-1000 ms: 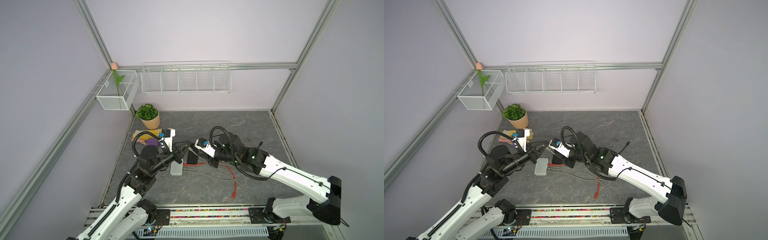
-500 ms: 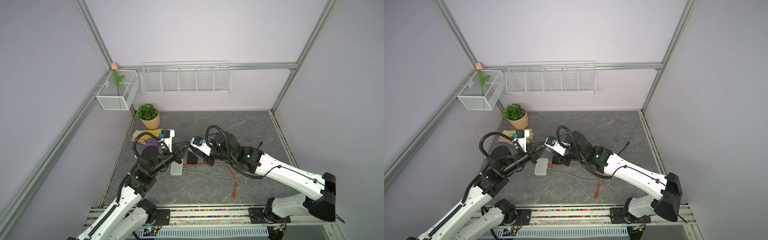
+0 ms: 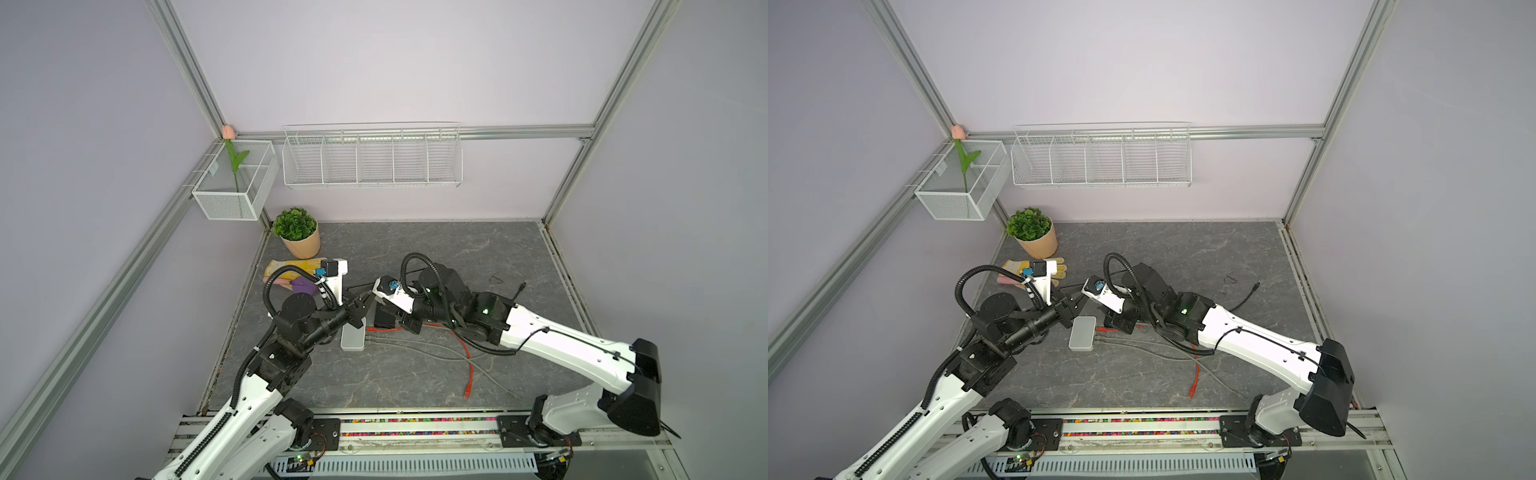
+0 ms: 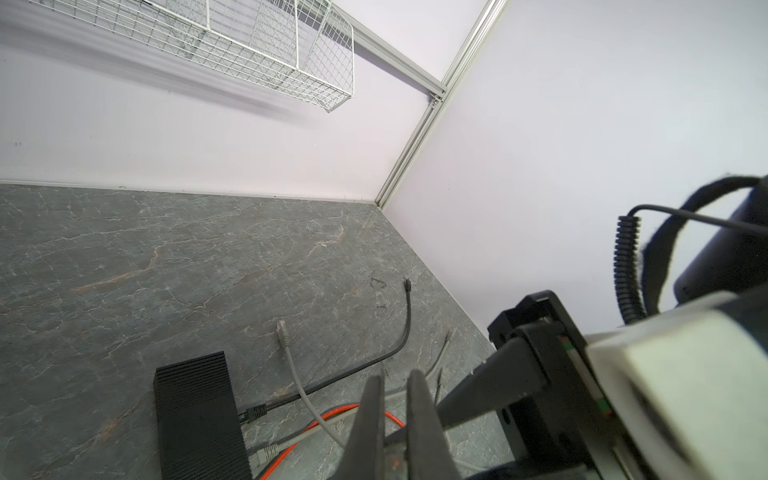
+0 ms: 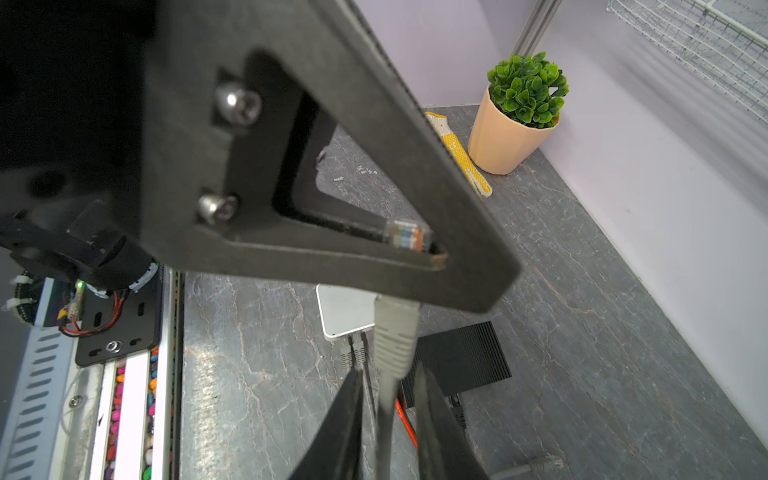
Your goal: Insert the plug into the switch port
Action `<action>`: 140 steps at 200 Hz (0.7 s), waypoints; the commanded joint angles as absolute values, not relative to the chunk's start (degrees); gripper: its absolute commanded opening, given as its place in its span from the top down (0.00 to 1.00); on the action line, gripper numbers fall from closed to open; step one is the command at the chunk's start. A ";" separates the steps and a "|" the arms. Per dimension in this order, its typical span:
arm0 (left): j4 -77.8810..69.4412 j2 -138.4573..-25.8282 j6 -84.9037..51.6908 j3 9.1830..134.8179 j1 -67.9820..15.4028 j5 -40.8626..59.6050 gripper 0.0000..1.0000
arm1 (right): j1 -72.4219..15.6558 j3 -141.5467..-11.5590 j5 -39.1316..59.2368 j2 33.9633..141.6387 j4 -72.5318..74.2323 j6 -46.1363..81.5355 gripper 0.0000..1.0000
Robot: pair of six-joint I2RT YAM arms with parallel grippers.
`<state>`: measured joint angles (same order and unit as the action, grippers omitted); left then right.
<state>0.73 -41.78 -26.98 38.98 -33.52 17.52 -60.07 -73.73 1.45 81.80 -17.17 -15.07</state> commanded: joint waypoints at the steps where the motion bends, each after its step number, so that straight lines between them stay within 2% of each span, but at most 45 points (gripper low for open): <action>1: 0.39 -41.28 -27.51 38.06 -33.66 16.89 1.00 | -60.63 -75.31 1.60 82.53 -15.47 -15.37 0.80; 25: 0.61 -40.99 -27.55 37.95 -33.66 16.92 1.00 | -60.57 -74.81 0.53 82.44 -14.30 -15.47 0.86; 106: 0.62 -40.65 -29.08 37.96 -33.67 15.89 1.00 | -61.22 -75.26 -1.05 83.94 -14.15 -15.53 0.83; 140: 1.20 -40.61 -28.83 38.08 -33.70 15.00 1.00 | -61.45 -74.41 -2.01 83.21 -13.21 -15.20 0.89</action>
<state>0.89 -41.19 -28.45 38.33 -33.52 16.23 -60.97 -73.97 -0.89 83.66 -15.51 -15.03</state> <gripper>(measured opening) 0.052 0.131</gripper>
